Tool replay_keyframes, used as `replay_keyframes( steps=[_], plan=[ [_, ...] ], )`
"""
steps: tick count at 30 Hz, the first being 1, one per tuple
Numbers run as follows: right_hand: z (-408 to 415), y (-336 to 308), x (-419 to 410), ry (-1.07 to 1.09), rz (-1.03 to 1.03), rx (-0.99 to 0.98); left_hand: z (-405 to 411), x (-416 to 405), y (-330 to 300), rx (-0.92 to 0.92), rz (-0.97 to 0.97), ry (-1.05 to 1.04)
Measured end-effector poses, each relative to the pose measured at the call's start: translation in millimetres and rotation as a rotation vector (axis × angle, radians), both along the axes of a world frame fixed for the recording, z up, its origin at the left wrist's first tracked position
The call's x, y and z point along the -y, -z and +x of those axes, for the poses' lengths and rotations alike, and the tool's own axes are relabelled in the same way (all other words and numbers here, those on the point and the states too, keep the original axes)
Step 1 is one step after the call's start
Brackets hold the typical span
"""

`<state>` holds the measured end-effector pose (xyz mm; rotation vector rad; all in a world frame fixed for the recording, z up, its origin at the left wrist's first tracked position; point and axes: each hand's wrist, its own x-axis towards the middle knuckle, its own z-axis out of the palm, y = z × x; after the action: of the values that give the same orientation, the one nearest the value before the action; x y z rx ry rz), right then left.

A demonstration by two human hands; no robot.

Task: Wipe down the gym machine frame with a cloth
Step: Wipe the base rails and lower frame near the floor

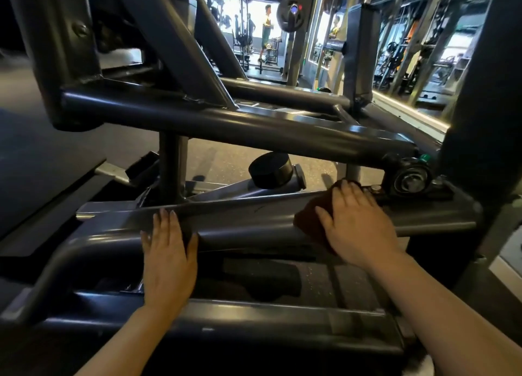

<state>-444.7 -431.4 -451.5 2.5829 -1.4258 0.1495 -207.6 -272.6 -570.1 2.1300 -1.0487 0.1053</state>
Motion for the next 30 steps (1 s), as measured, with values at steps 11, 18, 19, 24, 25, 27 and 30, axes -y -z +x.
replay_keyframes(
  steps=[11,18,19,24,25,27,30],
  plan=[
    [133.7,34.0,-40.0,-0.266,0.07,0.004,8.6,-7.2,10.6,0.074,-0.014,-0.007],
    [183.7,50.2,-67.5,-0.386,0.104,-0.003,4.2,-19.6,-4.0,-0.35,-0.405,0.118],
    [188.6,50.6,-69.1,-0.395,0.123,-0.001,2.4,-22.2,-11.5,-0.467,-0.584,0.056],
    [189.2,36.5,-65.1,-0.53,0.364,0.091,-5.3,4.1,-29.9,-0.443,-0.474,0.313],
    [180.0,31.0,-62.1,-0.499,0.404,0.249,-2.3,10.5,-27.5,-0.35,-0.357,0.312],
    [156.7,29.9,-50.0,-0.358,0.241,0.432,6.0,14.8,-19.4,-0.021,-0.091,0.2],
    [131.7,48.2,-44.8,-0.217,-0.09,0.194,17.7,8.9,-14.3,0.156,0.017,0.116]
  ],
)
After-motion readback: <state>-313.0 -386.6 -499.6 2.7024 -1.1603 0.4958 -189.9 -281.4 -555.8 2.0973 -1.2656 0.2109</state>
